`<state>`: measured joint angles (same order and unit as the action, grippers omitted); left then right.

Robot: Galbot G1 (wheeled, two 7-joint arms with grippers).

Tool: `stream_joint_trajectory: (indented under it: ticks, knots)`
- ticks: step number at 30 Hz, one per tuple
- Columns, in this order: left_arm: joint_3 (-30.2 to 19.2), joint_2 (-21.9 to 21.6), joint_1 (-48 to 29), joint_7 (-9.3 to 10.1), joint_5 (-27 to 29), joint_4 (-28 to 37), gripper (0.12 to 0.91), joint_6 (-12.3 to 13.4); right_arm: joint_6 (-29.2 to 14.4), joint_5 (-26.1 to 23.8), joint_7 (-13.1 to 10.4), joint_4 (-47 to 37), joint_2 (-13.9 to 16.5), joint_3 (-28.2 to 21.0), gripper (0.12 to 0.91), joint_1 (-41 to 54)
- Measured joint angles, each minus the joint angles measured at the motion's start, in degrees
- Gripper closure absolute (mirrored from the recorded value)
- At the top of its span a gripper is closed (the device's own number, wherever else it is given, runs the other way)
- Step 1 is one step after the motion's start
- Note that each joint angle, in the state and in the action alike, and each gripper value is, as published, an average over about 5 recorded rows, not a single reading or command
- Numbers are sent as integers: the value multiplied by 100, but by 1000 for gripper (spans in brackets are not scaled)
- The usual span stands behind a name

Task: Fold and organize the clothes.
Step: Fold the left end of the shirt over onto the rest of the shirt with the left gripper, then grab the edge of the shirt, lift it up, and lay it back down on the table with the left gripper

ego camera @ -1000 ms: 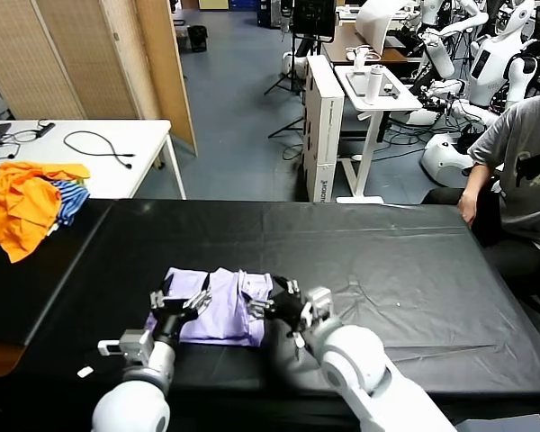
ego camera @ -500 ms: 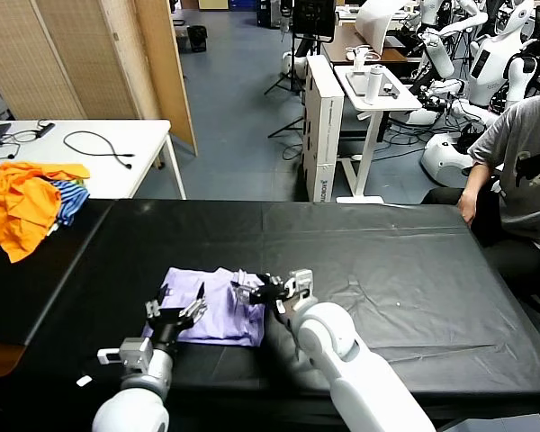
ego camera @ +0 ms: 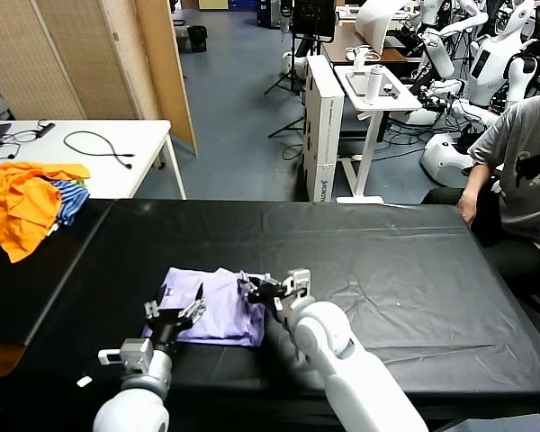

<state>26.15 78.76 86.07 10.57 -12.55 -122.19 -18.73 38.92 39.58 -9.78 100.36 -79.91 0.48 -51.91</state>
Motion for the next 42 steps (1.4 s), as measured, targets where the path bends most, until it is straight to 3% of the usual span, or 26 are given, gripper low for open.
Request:
stream_joint_trajectory:
  ticks: [2, 4, 14, 17, 20, 25, 28, 37, 42]
  knots:
    - [7, -7, 2, 2, 1, -1, 123, 7, -11, -14, -4, 64, 18, 38, 854, -41]
    - [12, -9, 2, 4, -4, -1, 123, 15, -30, -33, -32, 162, 45, 89, 882, -101]
    - [14, 23, -25, 11, 13, 61, 123, 145, -72, -264, -84, 585, 180, 292, 877, -646]
    - [51, 9, -27, -6, -2, 112, 123, 289, -74, -260, -64, 722, 234, 368, 777, -800]
    - [136, -12, -46, -102, -119, 195, 123, 496, -115, -196, -35, 935, 308, 486, 592, -944]
    - [335, -94, -127, -477, -416, 407, 123, 812, -204, -162, 90, 1425, 455, 776, 278, -1236]
    - [467, -200, -234, -791, -712, 617, 123, 934, -286, -222, 219, 1741, 596, 999, 155, -1464]
    - [936, -793, -480, -1877, -2159, 1425, 123, 836, -433, -230, 453, 2571, 944, 1700, 119, -2199]
    - [1094, -1117, -560, -2241, -2715, 1794, 123, 791, -434, -247, 455, 2783, 949, 1914, 118, -2449]
